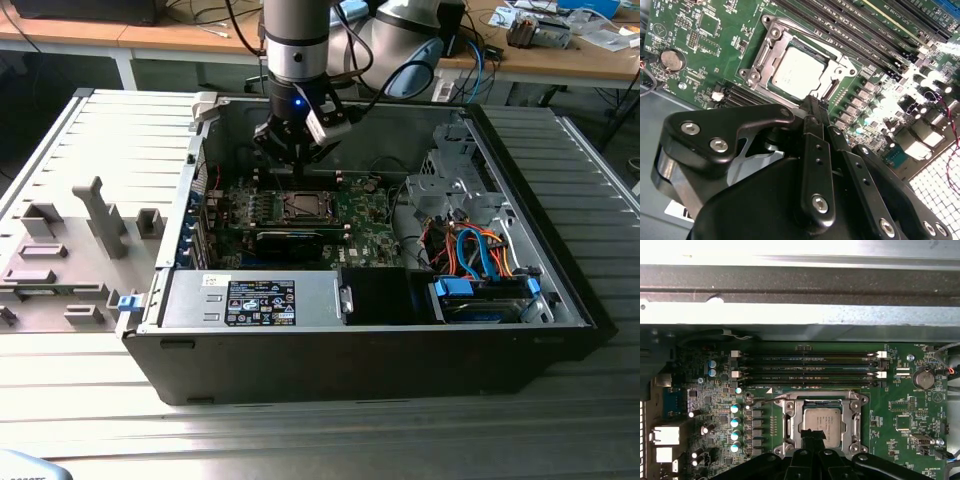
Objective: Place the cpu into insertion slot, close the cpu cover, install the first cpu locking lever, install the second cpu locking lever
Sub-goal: 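Install the first cpu locking lever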
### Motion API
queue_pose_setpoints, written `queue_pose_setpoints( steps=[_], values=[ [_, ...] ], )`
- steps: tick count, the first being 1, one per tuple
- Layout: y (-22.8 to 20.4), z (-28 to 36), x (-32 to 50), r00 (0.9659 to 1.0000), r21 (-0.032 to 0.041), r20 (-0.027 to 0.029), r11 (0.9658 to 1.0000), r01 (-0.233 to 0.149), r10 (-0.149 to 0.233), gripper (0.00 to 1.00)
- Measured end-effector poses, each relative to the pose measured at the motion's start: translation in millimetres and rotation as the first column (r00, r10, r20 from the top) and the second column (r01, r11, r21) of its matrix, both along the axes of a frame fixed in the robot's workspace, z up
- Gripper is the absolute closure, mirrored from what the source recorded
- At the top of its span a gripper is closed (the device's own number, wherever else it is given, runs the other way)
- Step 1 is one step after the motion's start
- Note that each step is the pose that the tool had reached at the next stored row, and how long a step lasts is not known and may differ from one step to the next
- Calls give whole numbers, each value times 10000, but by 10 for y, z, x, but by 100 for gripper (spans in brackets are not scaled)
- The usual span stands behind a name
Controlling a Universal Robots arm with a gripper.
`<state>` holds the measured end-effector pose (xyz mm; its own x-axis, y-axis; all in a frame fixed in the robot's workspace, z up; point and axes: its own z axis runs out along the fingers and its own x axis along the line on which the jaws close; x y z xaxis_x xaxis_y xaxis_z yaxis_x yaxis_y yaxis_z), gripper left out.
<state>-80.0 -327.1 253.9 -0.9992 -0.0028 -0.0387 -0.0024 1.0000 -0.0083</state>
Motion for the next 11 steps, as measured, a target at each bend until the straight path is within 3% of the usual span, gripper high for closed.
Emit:
queue_pose_setpoints(
  steps=[11],
  values=[
    [0,0,-19,10000,-1,0,10000,0,0,89]
  ],
)
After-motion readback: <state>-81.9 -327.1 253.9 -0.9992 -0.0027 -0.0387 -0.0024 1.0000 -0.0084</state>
